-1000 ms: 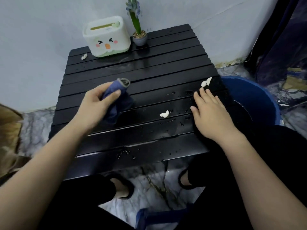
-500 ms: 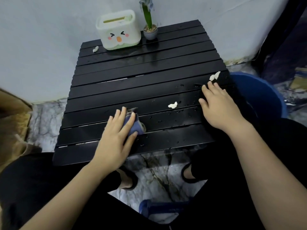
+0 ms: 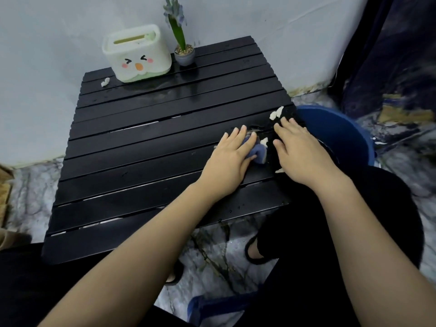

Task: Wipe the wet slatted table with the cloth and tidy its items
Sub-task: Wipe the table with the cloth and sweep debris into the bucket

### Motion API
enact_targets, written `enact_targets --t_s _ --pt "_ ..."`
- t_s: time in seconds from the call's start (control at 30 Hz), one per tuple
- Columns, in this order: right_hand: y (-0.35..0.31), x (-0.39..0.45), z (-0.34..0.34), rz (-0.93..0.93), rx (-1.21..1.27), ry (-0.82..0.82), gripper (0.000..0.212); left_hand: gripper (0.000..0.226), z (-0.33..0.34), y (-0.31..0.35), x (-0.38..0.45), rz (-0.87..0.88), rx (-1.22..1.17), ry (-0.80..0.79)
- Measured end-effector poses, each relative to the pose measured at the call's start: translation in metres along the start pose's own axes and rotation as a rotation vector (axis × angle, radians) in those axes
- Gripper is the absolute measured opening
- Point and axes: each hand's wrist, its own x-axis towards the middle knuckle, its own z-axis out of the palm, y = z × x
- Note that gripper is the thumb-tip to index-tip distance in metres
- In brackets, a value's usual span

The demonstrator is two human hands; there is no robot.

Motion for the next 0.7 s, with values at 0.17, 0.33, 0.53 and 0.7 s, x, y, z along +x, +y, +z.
enact_targets --t_s 0.17,0.33,0.53,0.7 --pt "0.026 -0.015 -0.014 0.103 0.037 0.069 0.049 0.045 -0.017 -0.005 0.006 -0.058 -0.386 0.086" --pt "0.045 -0.025 -0.015 0.187 0.075 0.025 0.051 0.046 -0.046 -0.035 -0.035 -0.095 -0.455 0.136" --pt "0.051 -0.033 -0.003 0.207 0.126 -0.002 0.053 0.075 -0.034 -0.049 -0.066 -0.113 -0.03 -0.031" --pt "0.053 -0.033 -0.001 0.21 0.157 0.023 0.053 0.074 -0.011 -0.024 -0.026 -0.105 0.085 -0.027"
